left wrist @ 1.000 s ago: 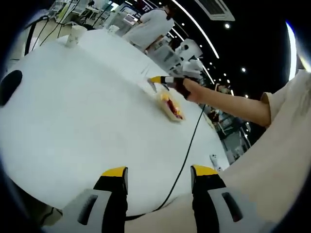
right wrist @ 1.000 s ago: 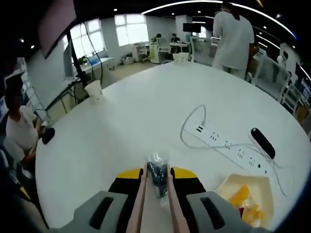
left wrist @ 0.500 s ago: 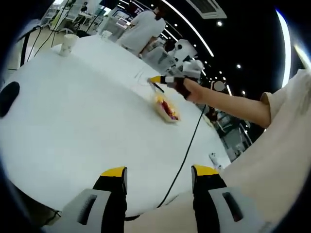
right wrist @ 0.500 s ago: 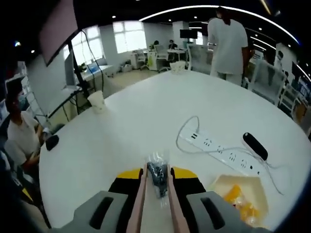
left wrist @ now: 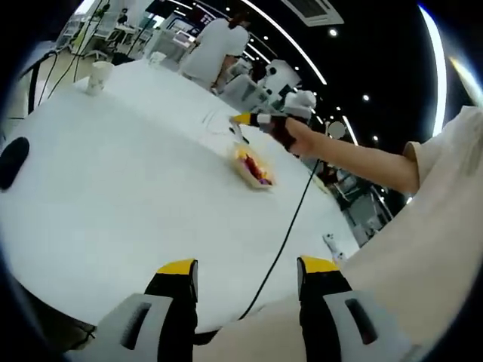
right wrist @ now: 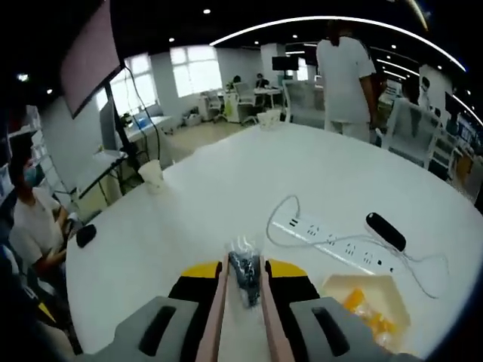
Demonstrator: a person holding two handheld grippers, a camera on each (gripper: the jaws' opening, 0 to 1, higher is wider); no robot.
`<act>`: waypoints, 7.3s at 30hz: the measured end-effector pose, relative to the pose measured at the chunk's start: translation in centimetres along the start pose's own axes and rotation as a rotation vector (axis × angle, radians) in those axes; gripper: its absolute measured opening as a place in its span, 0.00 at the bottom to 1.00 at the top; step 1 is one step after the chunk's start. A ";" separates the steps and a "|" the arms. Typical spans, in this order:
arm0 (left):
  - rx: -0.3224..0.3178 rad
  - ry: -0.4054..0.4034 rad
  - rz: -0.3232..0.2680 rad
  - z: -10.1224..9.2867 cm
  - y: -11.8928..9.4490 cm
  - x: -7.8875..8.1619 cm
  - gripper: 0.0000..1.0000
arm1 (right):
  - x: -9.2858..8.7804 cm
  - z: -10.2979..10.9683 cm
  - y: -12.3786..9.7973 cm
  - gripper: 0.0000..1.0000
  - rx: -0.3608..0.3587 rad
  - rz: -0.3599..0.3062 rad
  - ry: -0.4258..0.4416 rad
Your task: Place the target food into the container with the food tongs after gripping and lifting it, then release it inside without dropping or visibly crushing the food.
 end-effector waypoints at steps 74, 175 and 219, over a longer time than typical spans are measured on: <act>-0.106 0.128 0.026 -3.7 2.6 0.8 0.51 | -0.8 -6.0 -15.9 0.22 -0.240 -0.162 0.126; -0.136 0.153 0.035 -4.6 3.3 0.6 0.51 | -3.5 -4.9 -18.9 0.28 -0.201 -0.146 0.159; -0.263 0.256 -0.034 -9.1 1.9 6.2 0.38 | -0.8 13.2 -21.8 0.30 0.452 -0.371 0.011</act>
Point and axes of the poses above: the point that each gripper's makers call its tool centre point, and the gripper's own axes: y roughly forward along the fingers, z roughly to its left, x roughly out of its top, the point moved 5 cm from there along -y, roughly backward along the fingers, and after that the axes turned 6 degrees about -y, right-handed, at the moved point
